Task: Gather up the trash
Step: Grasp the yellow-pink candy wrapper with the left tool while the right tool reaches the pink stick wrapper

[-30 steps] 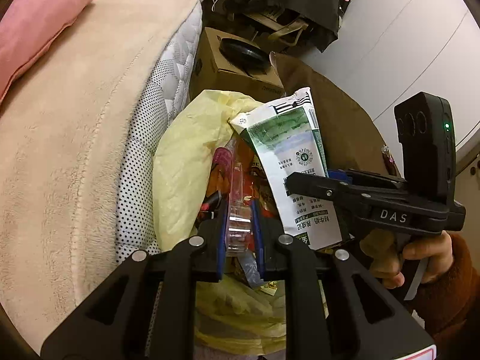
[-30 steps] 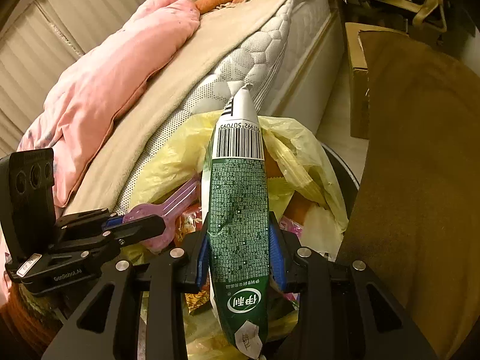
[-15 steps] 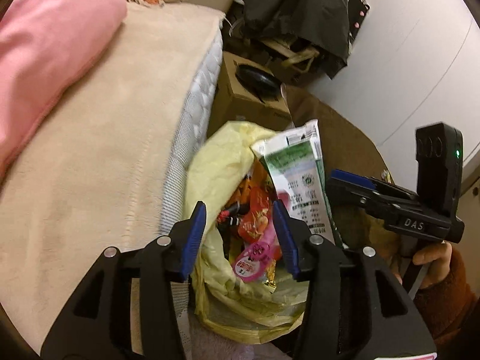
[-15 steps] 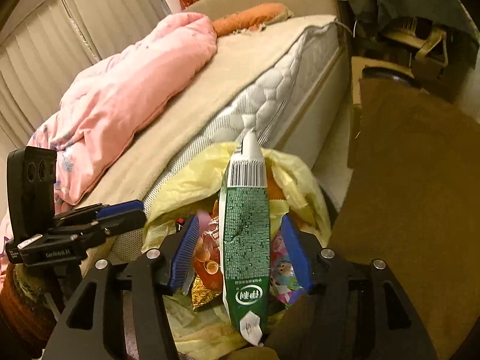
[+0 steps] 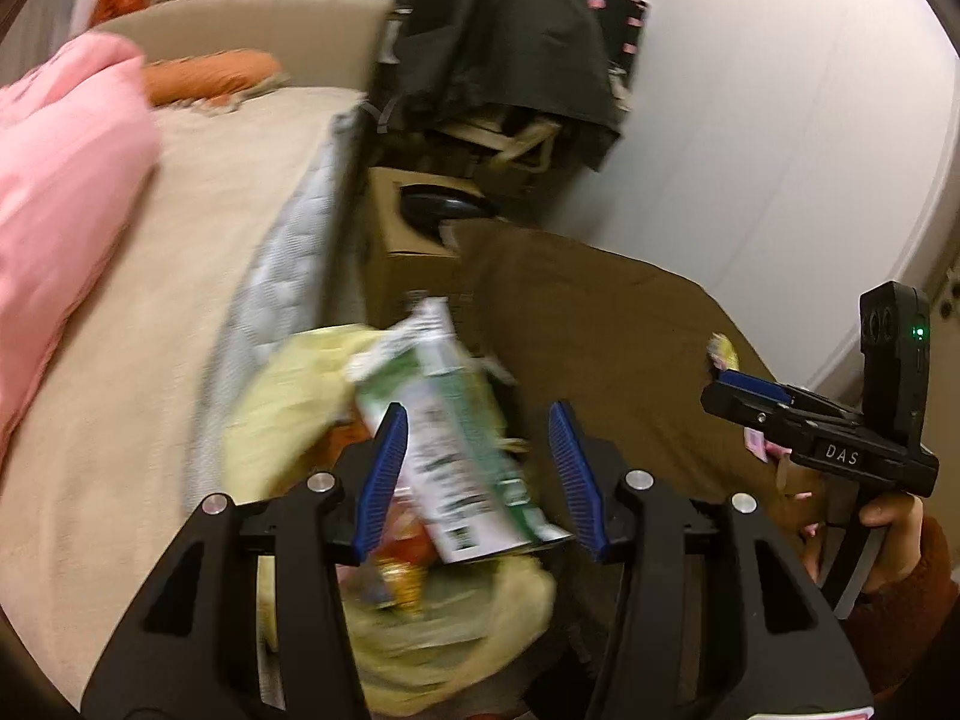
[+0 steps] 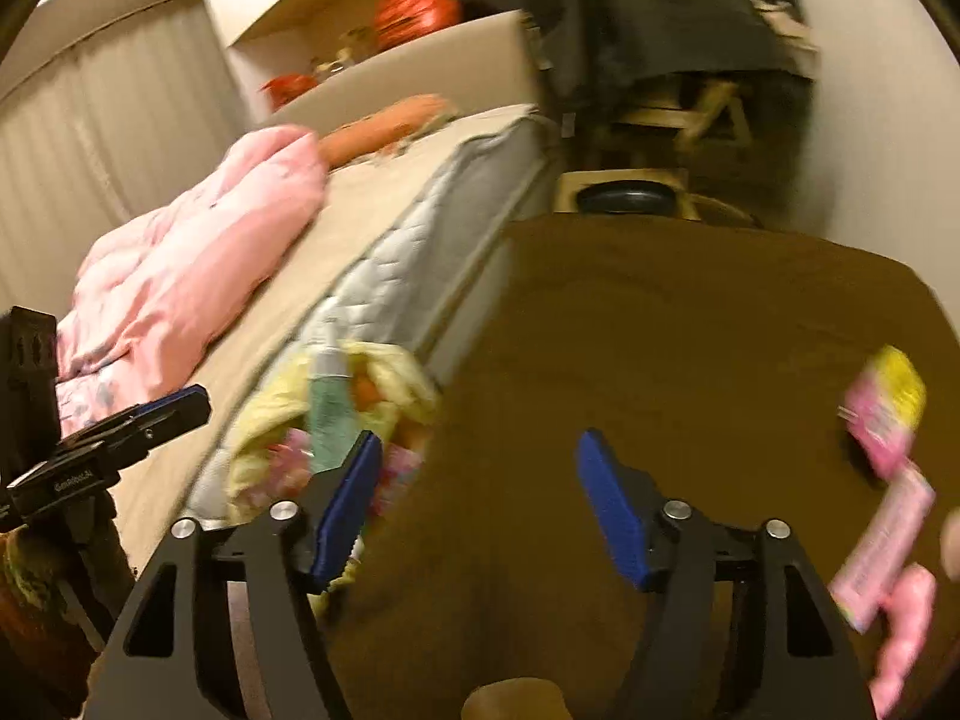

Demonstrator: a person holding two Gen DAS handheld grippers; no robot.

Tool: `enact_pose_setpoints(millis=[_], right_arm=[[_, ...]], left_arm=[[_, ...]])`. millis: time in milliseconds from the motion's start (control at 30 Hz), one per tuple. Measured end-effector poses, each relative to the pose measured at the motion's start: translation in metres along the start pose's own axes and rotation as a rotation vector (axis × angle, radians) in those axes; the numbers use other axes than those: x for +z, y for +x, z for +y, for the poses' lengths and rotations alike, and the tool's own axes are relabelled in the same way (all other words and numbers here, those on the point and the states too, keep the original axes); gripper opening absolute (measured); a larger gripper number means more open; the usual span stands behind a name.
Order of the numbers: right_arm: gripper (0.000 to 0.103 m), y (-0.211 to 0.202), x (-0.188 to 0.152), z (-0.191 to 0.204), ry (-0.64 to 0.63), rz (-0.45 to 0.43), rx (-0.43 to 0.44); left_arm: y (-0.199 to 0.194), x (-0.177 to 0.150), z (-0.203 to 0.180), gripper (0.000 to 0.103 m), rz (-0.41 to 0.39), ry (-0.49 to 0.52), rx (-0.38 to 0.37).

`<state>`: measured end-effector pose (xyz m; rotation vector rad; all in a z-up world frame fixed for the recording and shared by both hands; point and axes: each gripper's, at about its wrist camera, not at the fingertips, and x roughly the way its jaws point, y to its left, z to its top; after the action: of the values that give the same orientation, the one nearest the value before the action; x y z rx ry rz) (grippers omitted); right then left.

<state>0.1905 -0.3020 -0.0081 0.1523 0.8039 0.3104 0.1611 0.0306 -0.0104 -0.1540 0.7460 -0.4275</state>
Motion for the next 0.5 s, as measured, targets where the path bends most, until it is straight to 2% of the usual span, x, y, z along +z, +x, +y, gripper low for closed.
enact_pose_setpoints(millis=[167,367,500], right_arm=[[0.065,-0.036,-0.022,-0.042,0.010,-0.024,-0.123],[0.065,-0.077,-0.047,-0.110,0.129,-0.064,-0.236],[0.065,-0.091,-0.057,-0.144,0.180,-0.079,-0.314]], left_arm=[[0.028,-0.003,-0.051,0.047,0.037,0.056,-0.066],[0.068,0.000,-0.112,0.047,0.065,0.140,-0.154],[0.107,0.011,-0.163,0.047,0.085,0.211,-0.238]])
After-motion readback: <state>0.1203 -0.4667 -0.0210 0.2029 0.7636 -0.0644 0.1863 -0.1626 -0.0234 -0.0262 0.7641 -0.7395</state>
